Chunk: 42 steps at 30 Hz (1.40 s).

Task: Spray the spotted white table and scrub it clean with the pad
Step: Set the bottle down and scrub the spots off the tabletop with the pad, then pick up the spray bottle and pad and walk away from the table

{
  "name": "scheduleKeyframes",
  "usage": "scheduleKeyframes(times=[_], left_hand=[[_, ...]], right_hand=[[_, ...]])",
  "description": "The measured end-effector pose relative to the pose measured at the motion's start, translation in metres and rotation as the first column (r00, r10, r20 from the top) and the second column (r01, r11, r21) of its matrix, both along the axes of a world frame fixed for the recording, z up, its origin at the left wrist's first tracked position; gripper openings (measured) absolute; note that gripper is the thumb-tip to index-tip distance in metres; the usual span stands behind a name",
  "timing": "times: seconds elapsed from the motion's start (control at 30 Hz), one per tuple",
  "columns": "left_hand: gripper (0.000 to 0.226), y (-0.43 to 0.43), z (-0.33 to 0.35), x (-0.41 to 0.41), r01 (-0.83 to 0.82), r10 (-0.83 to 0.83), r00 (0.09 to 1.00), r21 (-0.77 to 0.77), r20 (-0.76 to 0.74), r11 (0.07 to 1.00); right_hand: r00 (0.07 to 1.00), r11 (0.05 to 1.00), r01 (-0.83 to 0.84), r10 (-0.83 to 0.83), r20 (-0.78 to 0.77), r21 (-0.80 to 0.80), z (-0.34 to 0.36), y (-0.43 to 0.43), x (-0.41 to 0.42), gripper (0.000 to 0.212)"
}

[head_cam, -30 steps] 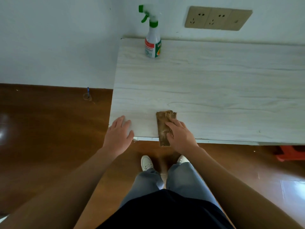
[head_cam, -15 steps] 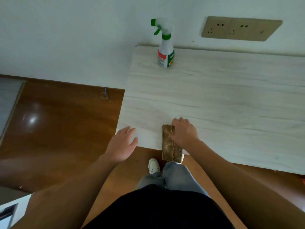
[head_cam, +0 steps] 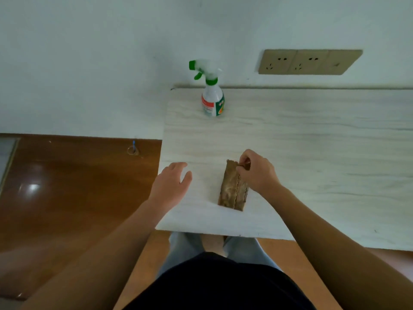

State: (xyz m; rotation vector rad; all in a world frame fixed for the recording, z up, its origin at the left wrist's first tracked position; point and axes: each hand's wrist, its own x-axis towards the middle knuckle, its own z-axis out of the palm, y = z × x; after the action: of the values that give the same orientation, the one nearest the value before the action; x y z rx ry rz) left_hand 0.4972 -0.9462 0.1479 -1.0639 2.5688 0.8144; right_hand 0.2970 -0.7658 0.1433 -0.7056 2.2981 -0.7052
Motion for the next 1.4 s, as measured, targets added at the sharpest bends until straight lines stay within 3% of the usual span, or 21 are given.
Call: scheduleKeyframes(times=[0.1,0.27,0.47,0.67,0.83,0.93,1.07,1.23,1.4], left_hand=[[0.049,-0.023,-0.002,-0.019,0.076,-0.076,0.997,-0.005,-0.024,0.997],[0.05,-0.075,-0.008,-0.051,0.17,-0.165,0.982,0.052,-0.095,0.984],[0.053,-0.127,-0.027,-0.114,0.039,-0.004,0.982,0.182,-0.19,0.983],[0.071,-0.139,-0.029,-0.158,0.003,0.071,0.961,0.263,-0.269,0.965],[0.082,-0.141,-0.028,-0.18,0.109,-0.015,0.938,0.253,-0.347,0.961],[0.082,-0.141,-0.032,-0.189,0.142,-0.028,0.925,0.276,-0.379,0.951],[0.081,-0.135,-0.033,-0.201,0.121,0.011,0.919,0.31,-0.394,0.943],[0.079,-0.124,-0.038,-0.213,0.066,0.074,0.907,0.314,-0.415,0.947],[0.077,-0.107,-0.028,-0.196,-0.016,0.135,0.897,0.275,-0.421,0.961]], right_hand=[[0.986,0.983,0.161,-0.164,-0.026,-0.083,0.005,-0.017,-0.019,0.014],[0.917,0.913,0.399,-0.395,-0.06,0.081,-0.005,-0.025,-0.008,0.046],[0.737,0.715,0.656,-0.676,-0.003,0.244,-0.029,-0.032,0.034,0.058],[0.645,0.606,0.737,-0.763,-0.04,0.299,-0.037,-0.046,0.044,0.056],[0.681,0.651,0.72,-0.73,-0.063,0.239,-0.036,-0.052,0.047,0.041],[0.708,0.684,0.697,-0.704,-0.052,0.214,-0.035,-0.051,0.055,0.044],[0.724,0.707,0.679,-0.689,-0.023,0.197,-0.037,-0.05,0.062,0.048],[0.671,0.668,0.731,-0.741,0.037,0.139,-0.041,-0.053,0.057,0.055],[0.751,0.752,0.657,-0.659,0.037,0.06,-0.042,-0.051,0.059,0.054]])
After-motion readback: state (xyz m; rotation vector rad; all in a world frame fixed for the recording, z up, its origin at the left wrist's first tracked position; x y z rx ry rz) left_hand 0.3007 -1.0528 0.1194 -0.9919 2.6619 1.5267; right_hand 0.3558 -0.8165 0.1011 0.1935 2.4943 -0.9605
